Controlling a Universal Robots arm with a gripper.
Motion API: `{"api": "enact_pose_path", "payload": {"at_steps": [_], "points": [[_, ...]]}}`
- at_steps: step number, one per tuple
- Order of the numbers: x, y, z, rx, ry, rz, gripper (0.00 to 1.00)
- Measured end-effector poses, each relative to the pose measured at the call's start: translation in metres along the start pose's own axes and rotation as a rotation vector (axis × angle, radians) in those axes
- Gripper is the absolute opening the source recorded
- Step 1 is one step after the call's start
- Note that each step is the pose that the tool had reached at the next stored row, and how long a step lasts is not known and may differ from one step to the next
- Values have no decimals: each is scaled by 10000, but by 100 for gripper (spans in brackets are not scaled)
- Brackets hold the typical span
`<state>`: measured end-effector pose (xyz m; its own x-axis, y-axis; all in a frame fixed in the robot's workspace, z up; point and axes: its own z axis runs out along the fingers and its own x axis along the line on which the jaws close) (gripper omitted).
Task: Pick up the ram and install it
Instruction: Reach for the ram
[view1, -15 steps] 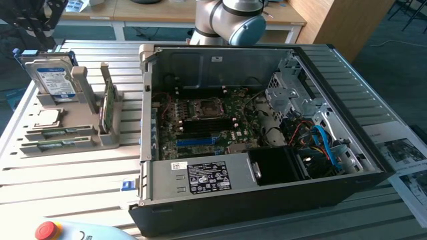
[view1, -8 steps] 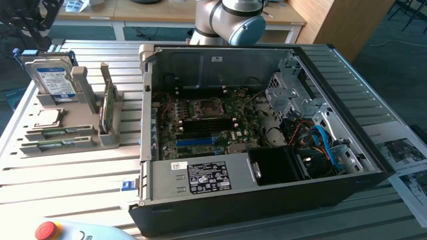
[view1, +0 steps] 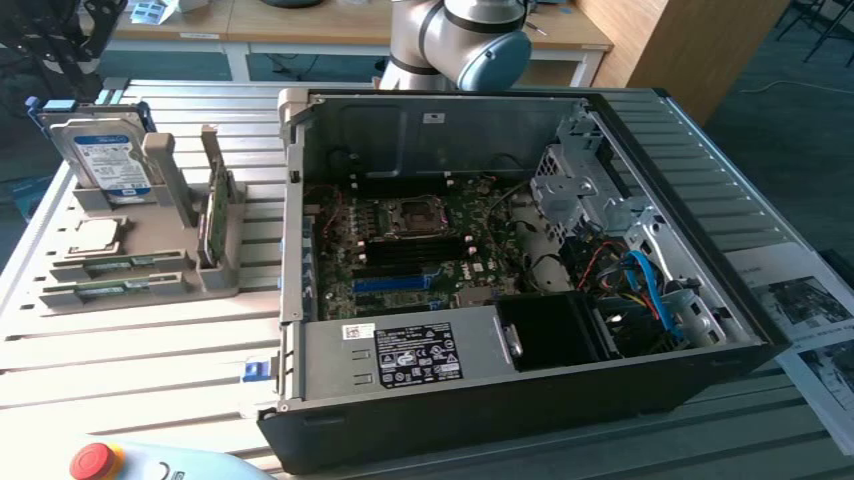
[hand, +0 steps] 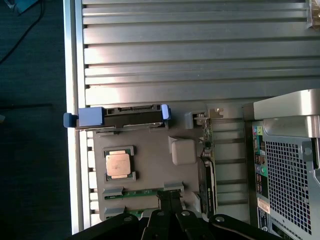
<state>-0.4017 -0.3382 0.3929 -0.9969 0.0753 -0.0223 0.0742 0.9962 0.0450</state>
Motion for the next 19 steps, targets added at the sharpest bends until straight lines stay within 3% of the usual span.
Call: {"api": "enact_pose_path", "payload": {"at_steps": [7,19], "points": [[-1,-18,-1,0,0,-1,10],[-9,-154,-6,0,-1,0,10]]}}
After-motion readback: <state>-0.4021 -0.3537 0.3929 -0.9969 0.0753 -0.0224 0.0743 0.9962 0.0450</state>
